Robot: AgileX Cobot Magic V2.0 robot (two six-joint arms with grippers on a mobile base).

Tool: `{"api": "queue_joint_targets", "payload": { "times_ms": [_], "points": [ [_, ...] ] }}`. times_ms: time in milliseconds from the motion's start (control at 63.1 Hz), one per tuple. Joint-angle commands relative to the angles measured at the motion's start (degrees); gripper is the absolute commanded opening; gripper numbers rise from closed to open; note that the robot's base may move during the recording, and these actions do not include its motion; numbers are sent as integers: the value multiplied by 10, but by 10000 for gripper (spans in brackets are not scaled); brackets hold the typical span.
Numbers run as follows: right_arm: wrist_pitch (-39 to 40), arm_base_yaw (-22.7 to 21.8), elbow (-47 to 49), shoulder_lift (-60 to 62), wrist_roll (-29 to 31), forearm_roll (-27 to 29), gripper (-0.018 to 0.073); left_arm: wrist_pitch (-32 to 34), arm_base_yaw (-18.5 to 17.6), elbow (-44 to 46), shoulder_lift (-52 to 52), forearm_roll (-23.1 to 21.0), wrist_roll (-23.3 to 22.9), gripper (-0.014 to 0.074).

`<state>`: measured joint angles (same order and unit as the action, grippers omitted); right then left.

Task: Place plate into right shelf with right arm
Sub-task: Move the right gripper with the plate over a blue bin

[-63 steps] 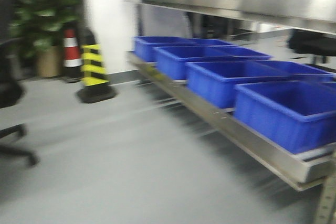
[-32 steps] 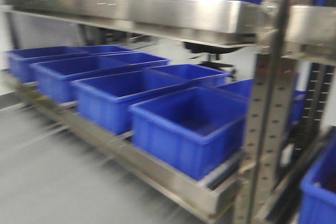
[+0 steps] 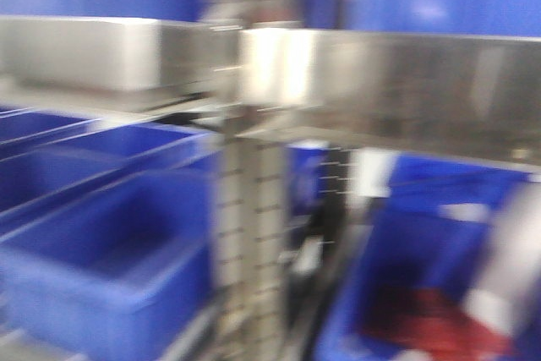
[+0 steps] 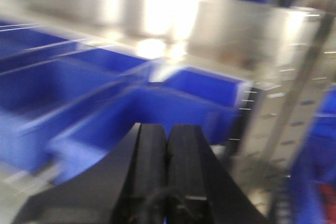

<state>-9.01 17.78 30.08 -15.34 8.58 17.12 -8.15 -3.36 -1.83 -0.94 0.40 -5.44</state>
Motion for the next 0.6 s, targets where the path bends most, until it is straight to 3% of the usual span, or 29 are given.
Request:
{"api": "queue_joint_targets", "payload": {
  "times_ms": [0,586],
  "points": [
    [52,-3,17,-8,5,0,57,51,-1,-5,-4,0,-3,-47],
    [52,-3,17,-8,5,0,57,51,-1,-5,-4,0,-3,-47]
  ]
}}
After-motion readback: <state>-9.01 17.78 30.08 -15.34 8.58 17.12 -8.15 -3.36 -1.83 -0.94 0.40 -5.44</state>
